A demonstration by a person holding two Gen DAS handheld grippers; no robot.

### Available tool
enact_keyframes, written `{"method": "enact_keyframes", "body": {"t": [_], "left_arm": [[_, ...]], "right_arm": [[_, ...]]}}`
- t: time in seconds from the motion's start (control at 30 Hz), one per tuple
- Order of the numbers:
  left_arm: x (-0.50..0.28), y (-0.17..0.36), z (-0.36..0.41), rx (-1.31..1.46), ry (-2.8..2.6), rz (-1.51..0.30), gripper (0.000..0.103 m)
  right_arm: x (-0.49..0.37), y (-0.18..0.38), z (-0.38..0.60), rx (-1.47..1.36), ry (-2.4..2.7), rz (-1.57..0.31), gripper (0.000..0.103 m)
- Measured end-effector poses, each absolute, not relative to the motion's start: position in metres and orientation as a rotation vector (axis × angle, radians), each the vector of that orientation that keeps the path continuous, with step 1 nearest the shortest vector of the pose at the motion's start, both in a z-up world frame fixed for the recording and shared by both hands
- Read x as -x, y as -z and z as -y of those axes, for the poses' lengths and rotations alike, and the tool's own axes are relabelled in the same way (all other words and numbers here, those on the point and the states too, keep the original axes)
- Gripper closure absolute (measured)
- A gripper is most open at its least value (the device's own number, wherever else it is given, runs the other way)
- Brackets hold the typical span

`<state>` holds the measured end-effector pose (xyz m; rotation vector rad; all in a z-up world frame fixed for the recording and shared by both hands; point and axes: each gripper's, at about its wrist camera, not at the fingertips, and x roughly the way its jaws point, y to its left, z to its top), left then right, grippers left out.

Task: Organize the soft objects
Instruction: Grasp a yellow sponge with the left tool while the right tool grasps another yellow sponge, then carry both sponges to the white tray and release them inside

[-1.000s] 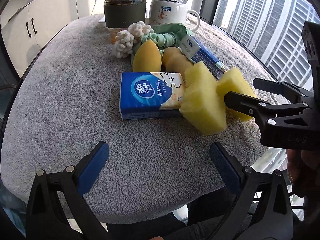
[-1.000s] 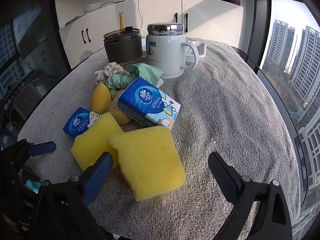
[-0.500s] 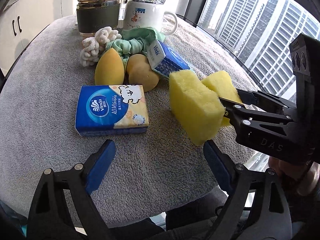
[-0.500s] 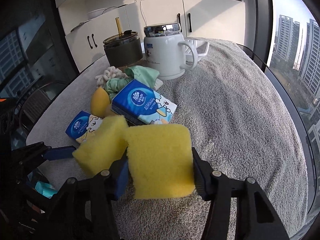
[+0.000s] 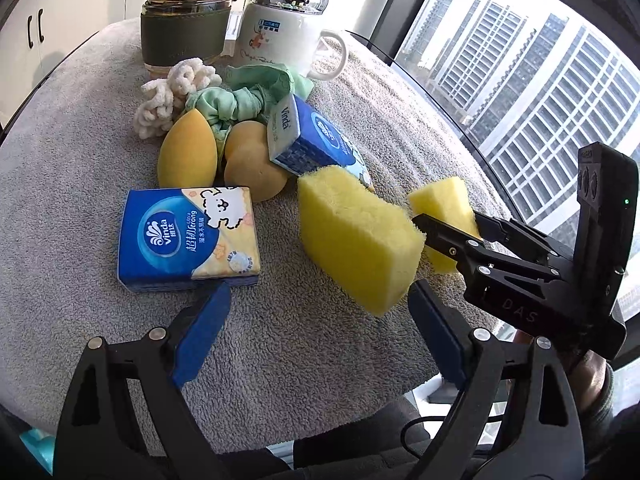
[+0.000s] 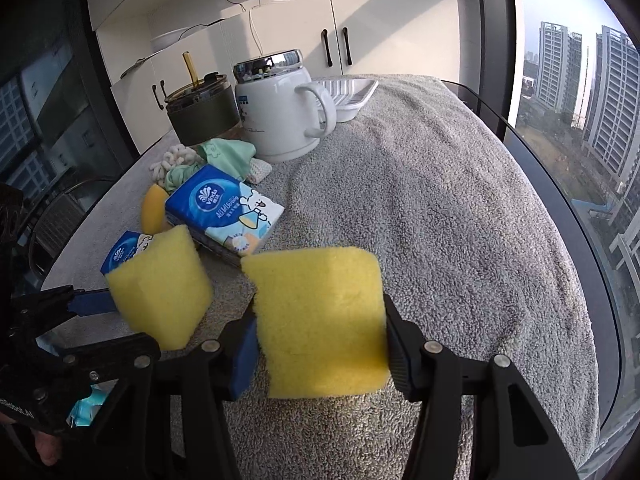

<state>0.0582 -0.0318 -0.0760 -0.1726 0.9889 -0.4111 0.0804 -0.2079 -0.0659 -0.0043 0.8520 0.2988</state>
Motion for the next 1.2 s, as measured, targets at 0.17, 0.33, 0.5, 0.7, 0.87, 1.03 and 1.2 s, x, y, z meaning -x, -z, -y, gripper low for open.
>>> {"method": "enact_keyframes", "body": {"t": [0.17, 0.33, 0.5, 0.7, 0.87, 1.03, 1.2], "left_arm": [[-0.054, 0.069, 0.053, 0.110, 0.426, -0.963, 0.013], [-0.067, 0.076, 0.064, 0.100, 0.380, -0.971, 0.014], [-0.082, 0.084, 0.073, 0.026, 0.309, -0.989, 0.076], [-0.077, 0.086, 0.062, 0.064, 0.334, -0.998, 0.081], [-0.063, 0.078, 0.057, 0.048, 0.362, -0.974, 0.081], [-0.059, 0.074, 0.038, 0.034, 0.346, -0.979, 0.081], [-0.055, 0.071, 0.004, 0.069, 0.322, -0.994, 0.081]], "right_arm": [[-0.077, 0.067, 0.207, 0.030, -0.308, -0.842, 0.046], [-0.073, 0.069, 0.212, 0.035, -0.295, -0.836, 0.046], [-0.071, 0.068, 0.215, 0.037, -0.291, -0.832, 0.046], [-0.068, 0.065, 0.217, 0.038, -0.285, -0.820, 0.046], [-0.065, 0.063, 0.207, 0.055, -0.306, -0.818, 0.046], [-0.064, 0.061, 0.192, 0.084, -0.333, -0.835, 0.047], [-0.062, 0.059, 0.179, 0.101, -0.374, -0.868, 0.047]]}}
